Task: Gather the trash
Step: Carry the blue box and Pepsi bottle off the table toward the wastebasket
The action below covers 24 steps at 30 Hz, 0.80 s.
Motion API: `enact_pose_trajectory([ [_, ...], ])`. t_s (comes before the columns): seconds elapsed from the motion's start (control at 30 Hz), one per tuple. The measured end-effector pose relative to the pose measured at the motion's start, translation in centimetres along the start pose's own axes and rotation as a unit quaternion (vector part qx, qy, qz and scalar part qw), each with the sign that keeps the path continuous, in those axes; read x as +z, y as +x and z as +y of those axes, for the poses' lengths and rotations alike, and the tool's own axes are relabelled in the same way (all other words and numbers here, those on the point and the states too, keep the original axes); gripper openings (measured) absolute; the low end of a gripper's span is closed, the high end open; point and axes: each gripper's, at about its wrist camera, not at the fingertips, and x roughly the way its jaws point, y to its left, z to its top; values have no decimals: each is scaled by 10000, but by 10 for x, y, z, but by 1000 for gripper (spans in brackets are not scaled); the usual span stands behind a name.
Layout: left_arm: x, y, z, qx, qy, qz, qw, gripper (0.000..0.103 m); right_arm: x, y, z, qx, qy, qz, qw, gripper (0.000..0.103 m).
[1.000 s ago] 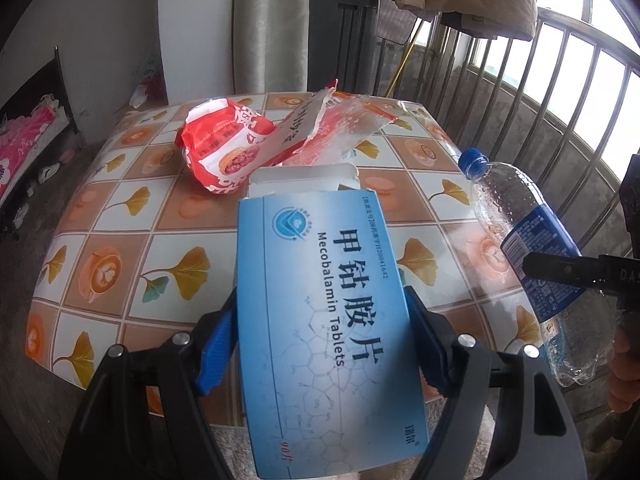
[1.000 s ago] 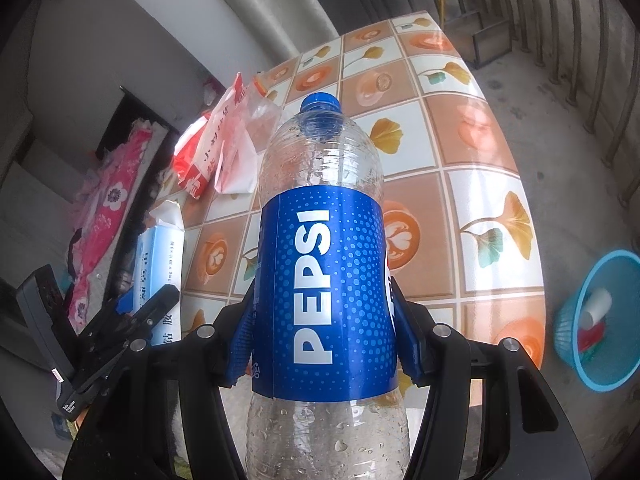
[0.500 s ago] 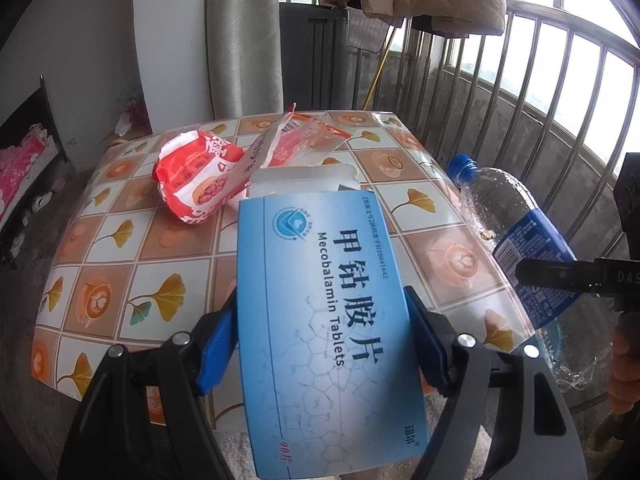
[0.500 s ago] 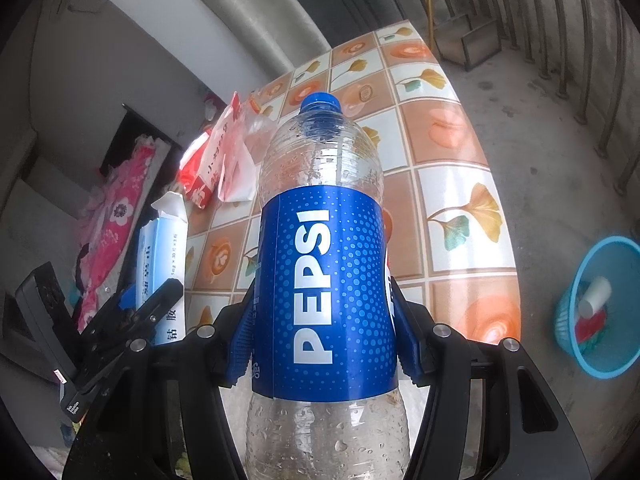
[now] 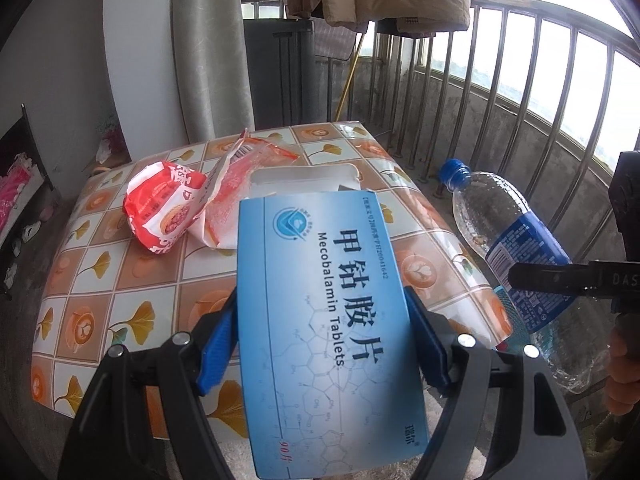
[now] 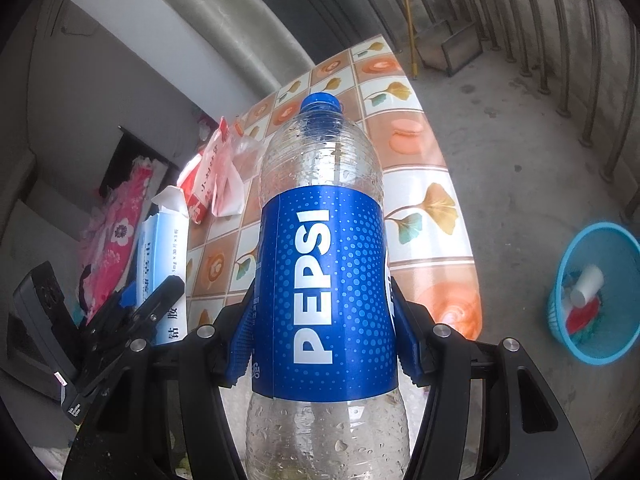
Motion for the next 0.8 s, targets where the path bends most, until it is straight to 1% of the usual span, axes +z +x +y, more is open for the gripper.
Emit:
enact_pose_trajectory([
  [0.53,18,4,-54,-358,517,-149,9979,74,-4,-35,-37,-145,389,-306,9987,55],
  [0.8,26,9,-79,-538,766,-167,9955,74,-15,-53,-54,-195,650,-465,9966,55],
])
